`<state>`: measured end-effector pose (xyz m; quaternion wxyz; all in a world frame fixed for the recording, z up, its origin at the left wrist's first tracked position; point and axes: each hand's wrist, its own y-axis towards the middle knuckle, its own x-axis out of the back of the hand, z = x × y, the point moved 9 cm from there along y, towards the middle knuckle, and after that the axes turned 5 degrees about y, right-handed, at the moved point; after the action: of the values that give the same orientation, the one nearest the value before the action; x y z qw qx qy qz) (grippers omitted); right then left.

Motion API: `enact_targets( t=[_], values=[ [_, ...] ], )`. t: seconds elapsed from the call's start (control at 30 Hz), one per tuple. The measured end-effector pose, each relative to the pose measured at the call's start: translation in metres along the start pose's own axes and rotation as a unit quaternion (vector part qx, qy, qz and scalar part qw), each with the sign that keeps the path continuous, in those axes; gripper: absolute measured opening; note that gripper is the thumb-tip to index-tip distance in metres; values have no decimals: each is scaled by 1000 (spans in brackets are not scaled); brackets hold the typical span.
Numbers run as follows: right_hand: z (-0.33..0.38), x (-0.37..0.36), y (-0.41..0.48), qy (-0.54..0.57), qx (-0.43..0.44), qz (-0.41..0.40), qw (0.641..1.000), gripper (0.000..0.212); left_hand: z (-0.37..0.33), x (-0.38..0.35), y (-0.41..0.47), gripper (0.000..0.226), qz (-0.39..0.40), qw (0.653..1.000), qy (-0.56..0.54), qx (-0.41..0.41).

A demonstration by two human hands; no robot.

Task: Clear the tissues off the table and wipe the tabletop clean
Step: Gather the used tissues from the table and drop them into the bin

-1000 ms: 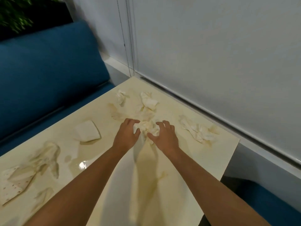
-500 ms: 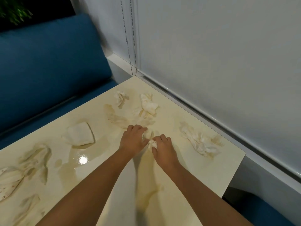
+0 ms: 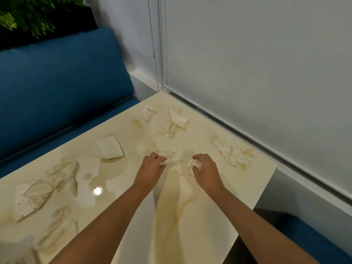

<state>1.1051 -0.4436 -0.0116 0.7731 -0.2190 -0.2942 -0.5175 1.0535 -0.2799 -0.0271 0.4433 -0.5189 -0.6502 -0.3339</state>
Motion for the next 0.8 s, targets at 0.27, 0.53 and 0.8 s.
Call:
enact_targets(
  t=[0.27, 0.53, 0.8],
  values=[
    [27, -1, -75, 33, -19, -53, 998, 30, 20, 23, -84, 28, 12, 998, -49, -27],
    [57, -9, -160, 43, -20, -90, 995, 29, 48, 47, -161, 25, 20, 998, -61, -24],
    [66, -20, -210, 47, -32, -88, 994, 29, 64, 41, -187, 30, 25, 1000, 1, -17]
  ],
)
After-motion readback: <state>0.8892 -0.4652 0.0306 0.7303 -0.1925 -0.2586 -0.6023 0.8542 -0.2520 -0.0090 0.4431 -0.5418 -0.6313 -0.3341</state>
